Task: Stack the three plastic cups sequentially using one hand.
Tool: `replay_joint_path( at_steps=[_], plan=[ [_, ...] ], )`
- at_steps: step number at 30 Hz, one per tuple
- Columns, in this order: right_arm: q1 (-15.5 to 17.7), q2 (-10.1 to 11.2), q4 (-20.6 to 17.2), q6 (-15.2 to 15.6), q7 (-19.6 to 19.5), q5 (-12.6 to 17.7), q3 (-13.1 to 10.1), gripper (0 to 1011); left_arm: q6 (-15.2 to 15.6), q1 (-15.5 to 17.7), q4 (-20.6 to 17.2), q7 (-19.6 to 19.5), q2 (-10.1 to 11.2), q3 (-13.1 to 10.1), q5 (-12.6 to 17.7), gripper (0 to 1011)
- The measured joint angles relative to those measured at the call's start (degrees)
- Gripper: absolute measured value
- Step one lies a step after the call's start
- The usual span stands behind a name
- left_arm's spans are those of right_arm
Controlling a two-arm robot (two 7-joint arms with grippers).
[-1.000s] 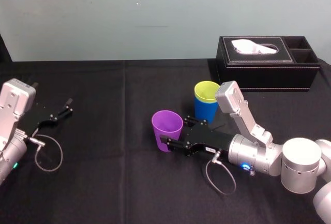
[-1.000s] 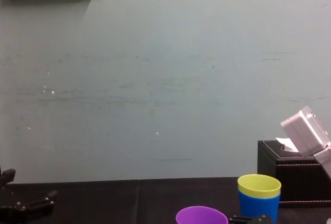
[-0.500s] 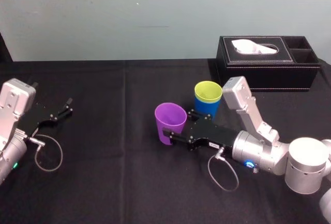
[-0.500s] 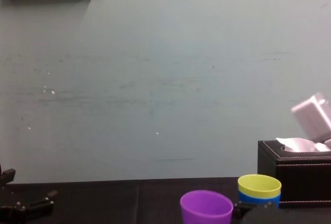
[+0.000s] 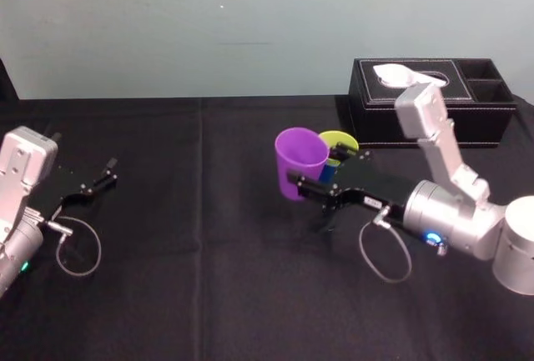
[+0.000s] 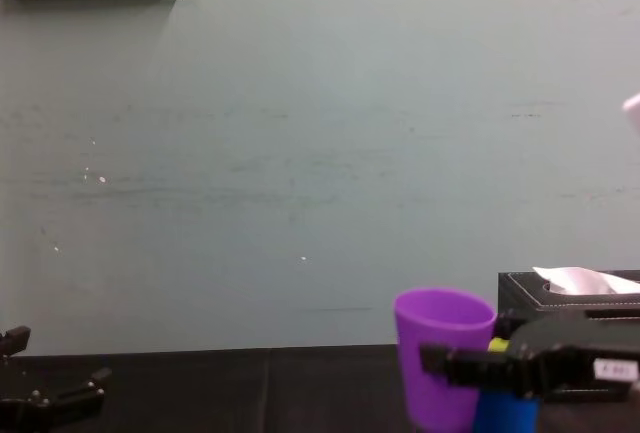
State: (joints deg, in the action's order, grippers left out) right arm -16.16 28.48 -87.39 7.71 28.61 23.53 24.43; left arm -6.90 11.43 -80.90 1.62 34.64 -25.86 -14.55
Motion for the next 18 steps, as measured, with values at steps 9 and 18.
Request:
replay_joint_path(
  at_steps=[9,18],
  plan=[
    [-0.1,2.0,-3.0,2.1,-1.4,1.4,-2.2,715,0.0,0.0,0.0,0.0,0.0,0.0,0.0,1010],
    [-1.1,2.9,-3.3,2.7,-2.4,2.2,-3.5,715,0.0,0.0,0.0,0.0,0.0,0.0,0.0,1010]
  ],
)
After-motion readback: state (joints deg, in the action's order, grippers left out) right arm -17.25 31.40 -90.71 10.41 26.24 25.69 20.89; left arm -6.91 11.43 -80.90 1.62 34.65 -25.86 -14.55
